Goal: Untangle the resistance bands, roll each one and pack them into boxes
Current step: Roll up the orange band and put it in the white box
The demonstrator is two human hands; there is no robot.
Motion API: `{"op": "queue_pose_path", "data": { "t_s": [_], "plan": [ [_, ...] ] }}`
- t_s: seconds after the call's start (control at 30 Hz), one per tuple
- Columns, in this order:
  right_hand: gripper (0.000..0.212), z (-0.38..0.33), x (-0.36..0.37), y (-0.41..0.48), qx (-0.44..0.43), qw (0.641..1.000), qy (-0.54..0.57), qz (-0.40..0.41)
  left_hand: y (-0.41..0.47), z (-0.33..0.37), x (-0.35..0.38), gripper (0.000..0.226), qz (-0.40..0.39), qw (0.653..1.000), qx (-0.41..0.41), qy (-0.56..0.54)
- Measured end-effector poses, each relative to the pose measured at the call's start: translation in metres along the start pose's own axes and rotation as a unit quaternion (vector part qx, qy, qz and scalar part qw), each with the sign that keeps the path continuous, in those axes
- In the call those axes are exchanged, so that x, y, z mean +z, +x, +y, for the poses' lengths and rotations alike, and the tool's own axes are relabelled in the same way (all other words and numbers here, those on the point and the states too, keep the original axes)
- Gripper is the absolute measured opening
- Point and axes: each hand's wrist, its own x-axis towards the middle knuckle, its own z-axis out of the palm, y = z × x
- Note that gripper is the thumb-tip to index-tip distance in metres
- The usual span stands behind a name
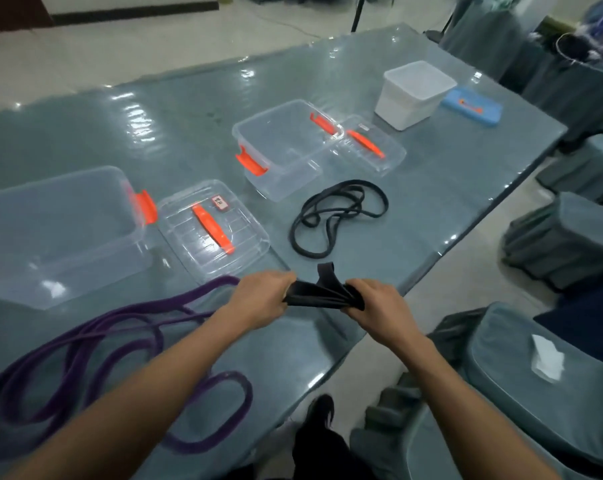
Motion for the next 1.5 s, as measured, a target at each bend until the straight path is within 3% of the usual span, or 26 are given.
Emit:
{"op": "queue_pose_path", "data": {
  "t_s": [0.33,0.6,0.77,0.9,1.0,1.17,1.3,1.5],
  "plan": [
    [0.035,0.120,-0.018,0.085,-0.085,0.995,0.046,-0.029,0.096,0.051,0.005,0.019,-0.027,0.995,-0.098,-0.021],
    [0.030,0.210,-0.038,0.165,-0.137,0.989,0.026,-0.041,0.174,0.103,0.019,0.016,0.017,0.981,-0.178,-0.071],
    [0.057,0.235,-0.005,0.177,-0.143,0.989,0.010,-0.036,0.184,0.111,0.054,0.050,0.104,0.981,-0.159,0.039],
    [0.087,0.249,0.026,0.161,-0.139,0.983,-0.028,-0.117,0.169,0.122,0.085,0.084,0.030,0.982,-0.169,0.076],
    [0.096,0.256,0.030,0.161,-0.139,0.985,-0.023,-0.101,0.160,0.119,0.094,0.086,-0.013,0.980,-0.164,0.116],
    [0.093,0.253,0.020,0.162,-0.151,0.985,-0.021,-0.083,0.163,0.120,0.084,0.076,-0.027,0.979,-0.145,0.140],
    [0.077,0.244,0.015,0.152,-0.125,0.991,0.026,-0.039,0.159,0.126,0.082,0.071,-0.025,0.982,-0.108,0.155],
    [0.050,0.219,0.011,0.132,-0.143,0.989,0.013,0.028,0.142,0.128,0.078,0.067,-0.015,0.984,-0.090,0.155]
  ]
}}
